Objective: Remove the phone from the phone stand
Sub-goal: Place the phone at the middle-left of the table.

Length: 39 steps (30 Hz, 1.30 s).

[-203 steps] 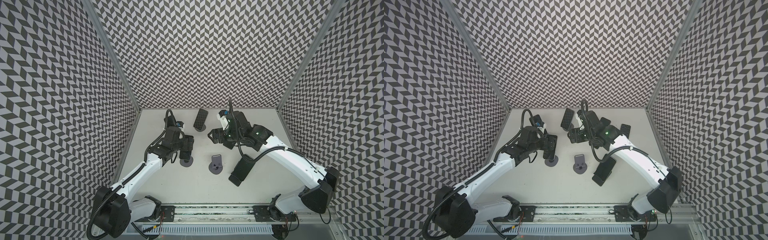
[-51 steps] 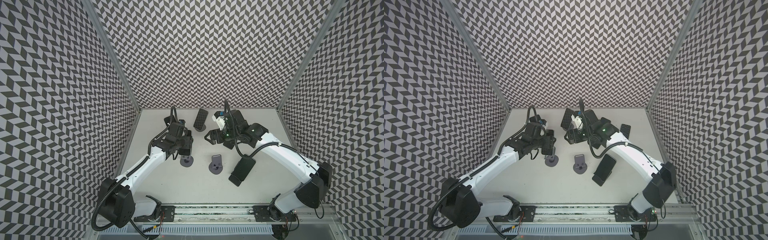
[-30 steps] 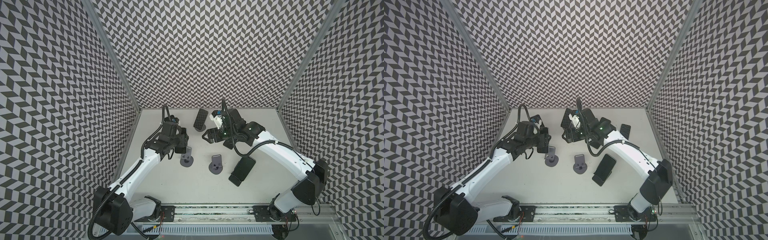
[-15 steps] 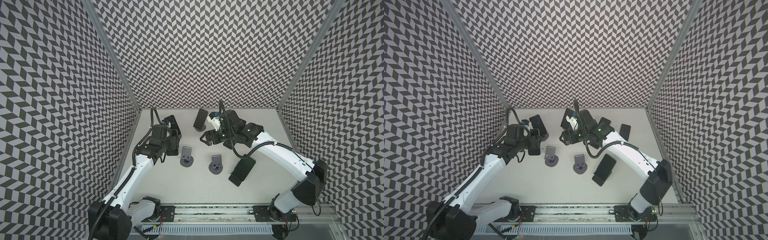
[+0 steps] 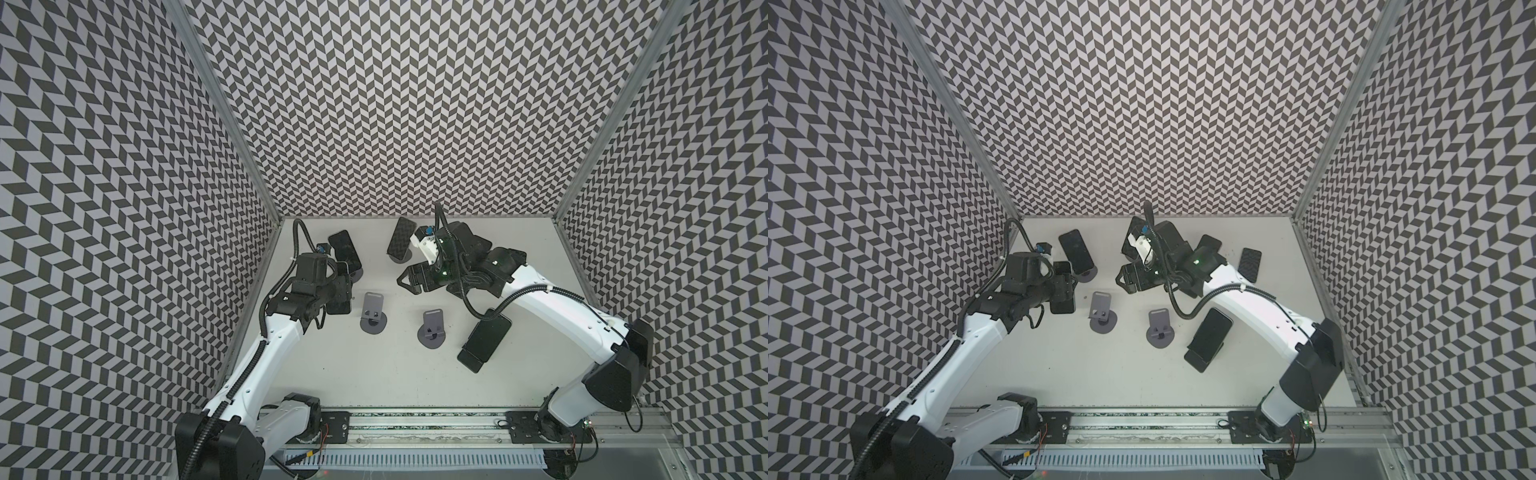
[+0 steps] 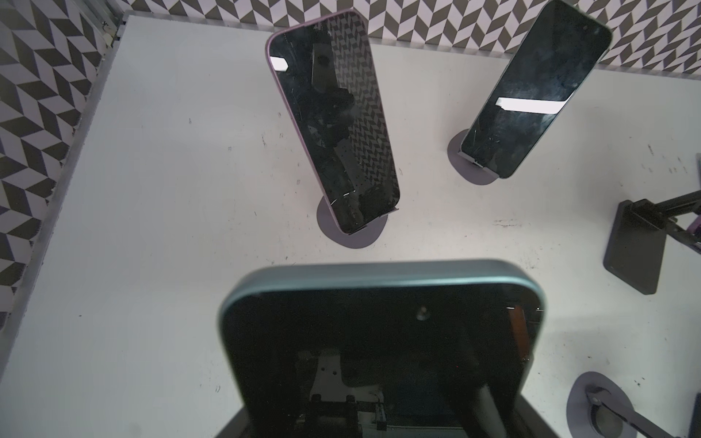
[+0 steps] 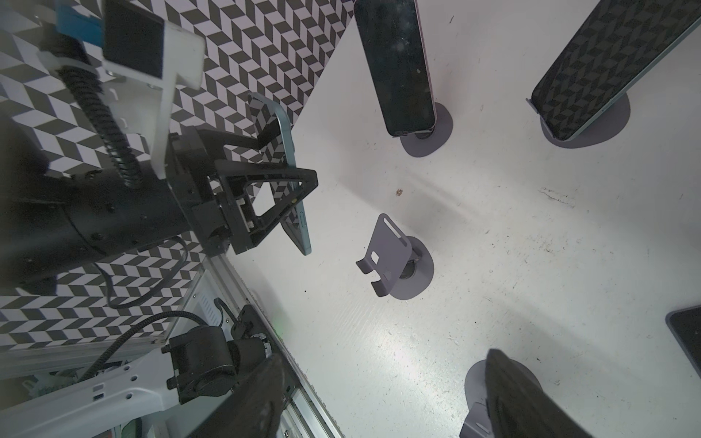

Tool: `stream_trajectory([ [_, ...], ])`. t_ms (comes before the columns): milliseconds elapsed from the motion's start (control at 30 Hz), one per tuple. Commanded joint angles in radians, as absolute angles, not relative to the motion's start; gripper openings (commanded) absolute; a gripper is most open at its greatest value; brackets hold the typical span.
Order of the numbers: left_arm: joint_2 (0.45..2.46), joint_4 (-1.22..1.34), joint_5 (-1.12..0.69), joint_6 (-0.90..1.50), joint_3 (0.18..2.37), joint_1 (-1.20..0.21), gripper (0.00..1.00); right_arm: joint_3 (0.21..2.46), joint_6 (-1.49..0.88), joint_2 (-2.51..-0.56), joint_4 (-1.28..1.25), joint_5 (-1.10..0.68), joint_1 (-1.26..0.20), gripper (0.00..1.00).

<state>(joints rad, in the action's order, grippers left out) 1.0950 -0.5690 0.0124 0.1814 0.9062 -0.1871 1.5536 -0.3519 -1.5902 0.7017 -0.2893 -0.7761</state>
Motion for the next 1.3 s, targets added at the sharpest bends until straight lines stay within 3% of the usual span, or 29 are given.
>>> stream_trajectory([
  [0, 1.091, -0.509, 0.007, 0.139, 0.882, -0.159, 0.58, 1.555, -0.355, -1.594, 0.653, -0.302, -0.79, 0.81],
  [667, 1.217, -0.399, -0.082, 0.062, 0.809, -0.025, 0.58, 1.629, -0.334, -1.67, 0.637, -0.334, -0.862, 0.81],
  [1267, 1.328, -0.379, -0.09, 0.057, 0.797, 0.009, 0.59, 1.677, -0.203, -1.732, 0.6, -0.234, -0.983, 0.77],
])
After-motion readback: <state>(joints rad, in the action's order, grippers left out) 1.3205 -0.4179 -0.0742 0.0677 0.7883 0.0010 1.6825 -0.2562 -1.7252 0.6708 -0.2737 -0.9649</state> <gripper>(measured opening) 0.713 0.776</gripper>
